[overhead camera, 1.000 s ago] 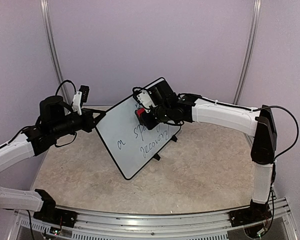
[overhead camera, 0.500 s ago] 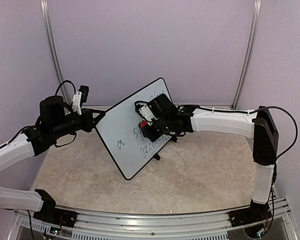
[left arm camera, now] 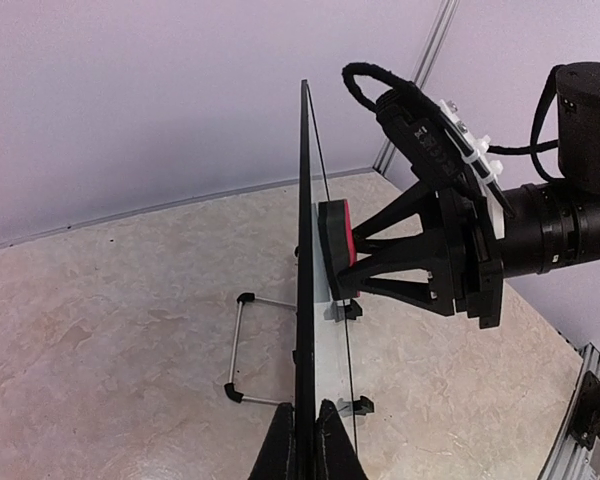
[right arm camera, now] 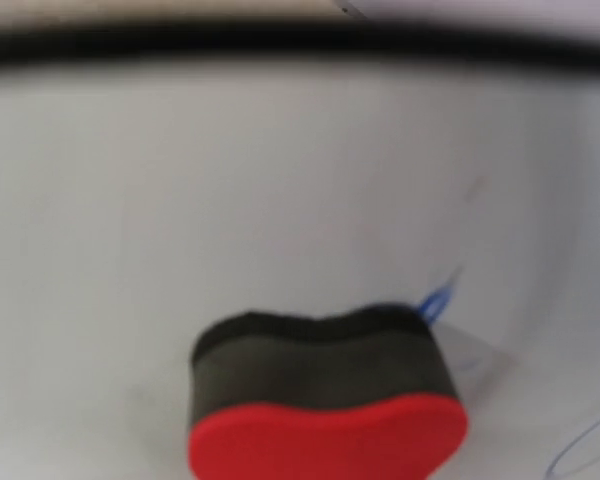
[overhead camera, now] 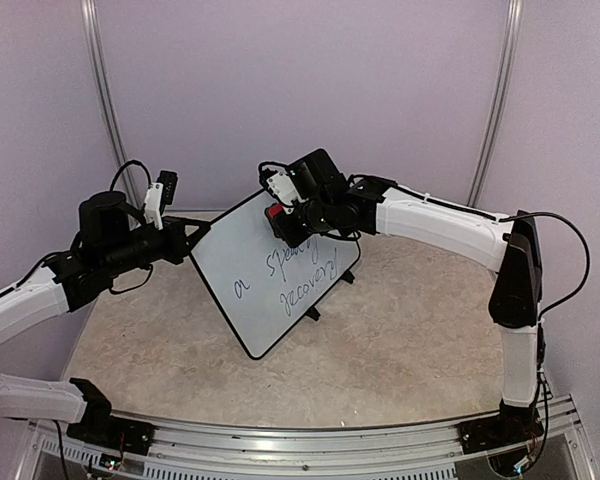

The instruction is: Erase the whiteboard

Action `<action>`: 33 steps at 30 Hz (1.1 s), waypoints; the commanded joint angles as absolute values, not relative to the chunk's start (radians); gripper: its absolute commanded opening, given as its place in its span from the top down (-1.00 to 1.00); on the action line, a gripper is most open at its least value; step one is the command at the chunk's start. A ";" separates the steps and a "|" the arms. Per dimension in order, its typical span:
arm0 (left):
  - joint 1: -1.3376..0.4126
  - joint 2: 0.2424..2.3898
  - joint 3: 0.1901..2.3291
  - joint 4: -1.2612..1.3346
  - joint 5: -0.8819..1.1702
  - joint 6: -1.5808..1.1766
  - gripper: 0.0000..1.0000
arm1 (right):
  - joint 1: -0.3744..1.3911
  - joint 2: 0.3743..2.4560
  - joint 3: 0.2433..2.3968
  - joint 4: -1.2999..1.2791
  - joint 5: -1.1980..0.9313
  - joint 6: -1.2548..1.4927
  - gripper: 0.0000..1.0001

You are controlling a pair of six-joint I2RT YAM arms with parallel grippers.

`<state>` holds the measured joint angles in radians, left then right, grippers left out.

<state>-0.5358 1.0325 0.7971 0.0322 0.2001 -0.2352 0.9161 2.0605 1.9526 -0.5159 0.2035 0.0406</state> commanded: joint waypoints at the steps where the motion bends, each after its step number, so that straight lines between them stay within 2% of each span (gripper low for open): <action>1: -0.558 1.005 0.798 0.109 0.341 -0.189 1.00 | 0.901 2.122 2.010 -0.474 0.228 0.030 0.45; 17: -0.556 1.006 0.797 0.117 0.352 -0.194 1.00 | 0.893 2.058 1.812 -0.469 0.230 0.036 0.45; 33: -0.558 0.993 0.796 0.117 0.351 -0.181 1.00 | 0.891 2.180 2.173 -0.599 0.216 0.010 0.45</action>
